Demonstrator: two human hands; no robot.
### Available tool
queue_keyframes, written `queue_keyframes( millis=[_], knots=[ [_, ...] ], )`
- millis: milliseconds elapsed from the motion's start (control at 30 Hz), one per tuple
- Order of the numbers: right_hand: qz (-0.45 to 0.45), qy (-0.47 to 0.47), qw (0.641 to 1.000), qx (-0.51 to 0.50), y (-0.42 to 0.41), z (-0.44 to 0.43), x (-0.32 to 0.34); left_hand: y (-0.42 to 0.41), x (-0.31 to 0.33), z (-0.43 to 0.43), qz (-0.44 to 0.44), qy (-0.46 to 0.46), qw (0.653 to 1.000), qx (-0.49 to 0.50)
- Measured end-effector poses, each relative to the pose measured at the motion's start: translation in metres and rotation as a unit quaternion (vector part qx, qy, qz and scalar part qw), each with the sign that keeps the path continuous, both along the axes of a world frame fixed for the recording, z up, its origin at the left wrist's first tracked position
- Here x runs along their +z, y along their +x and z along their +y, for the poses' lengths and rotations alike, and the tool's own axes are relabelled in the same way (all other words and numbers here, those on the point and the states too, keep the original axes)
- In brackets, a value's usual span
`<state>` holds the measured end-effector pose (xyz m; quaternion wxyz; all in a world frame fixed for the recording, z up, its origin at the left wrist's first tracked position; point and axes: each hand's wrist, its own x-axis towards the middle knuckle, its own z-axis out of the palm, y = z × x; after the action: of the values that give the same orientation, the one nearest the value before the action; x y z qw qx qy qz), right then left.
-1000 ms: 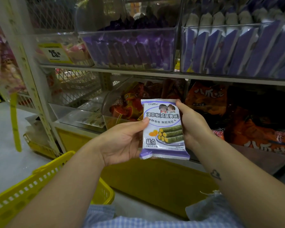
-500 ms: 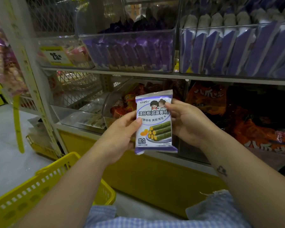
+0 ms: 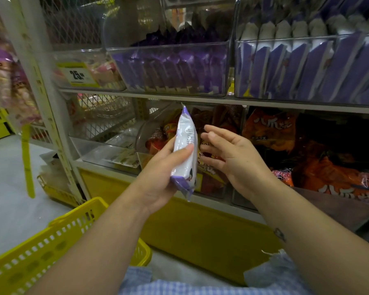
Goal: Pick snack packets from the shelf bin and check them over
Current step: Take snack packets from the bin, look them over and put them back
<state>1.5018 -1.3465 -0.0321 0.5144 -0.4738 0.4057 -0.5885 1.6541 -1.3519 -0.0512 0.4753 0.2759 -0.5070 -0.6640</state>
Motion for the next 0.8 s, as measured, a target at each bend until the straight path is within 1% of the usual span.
queue_keyframes(
  millis=[33,100,200,300,400,533,667,800],
  knots=[
    [0.011,0.011,1.000,-0.008,-0.001,-0.002,-0.001,0.001,0.002,0.001,0.039,0.030,0.998,-0.027],
    [0.010,0.049,0.999,0.002,-0.001,-0.003,-0.002,0.002,0.004,0.003,0.077,0.066,0.992,-0.076],
    [-0.021,0.080,0.995,0.053,0.002,-0.002,-0.004,0.003,0.003,0.003,0.108,0.082,0.983,-0.121],
    [-0.054,0.066,0.995,0.060,0.000,-0.001,-0.005,0.004,0.002,-0.001,0.126,0.063,0.982,-0.121],
    [-0.056,0.041,0.996,0.055,-0.004,-0.001,-0.001,0.010,0.002,-0.004,0.071,0.021,0.994,-0.081],
    [-0.044,0.017,0.997,0.054,-0.008,-0.002,-0.002,0.013,-0.001,-0.008,0.002,-0.014,1.000,0.026],
    [0.005,-0.015,0.998,0.066,-0.007,-0.003,-0.007,0.013,-0.001,-0.010,-0.007,-0.042,0.994,0.100],
    [0.027,-0.045,0.995,0.079,-0.007,-0.002,-0.008,0.012,-0.001,-0.010,0.009,-0.048,0.993,0.107]
  ],
)
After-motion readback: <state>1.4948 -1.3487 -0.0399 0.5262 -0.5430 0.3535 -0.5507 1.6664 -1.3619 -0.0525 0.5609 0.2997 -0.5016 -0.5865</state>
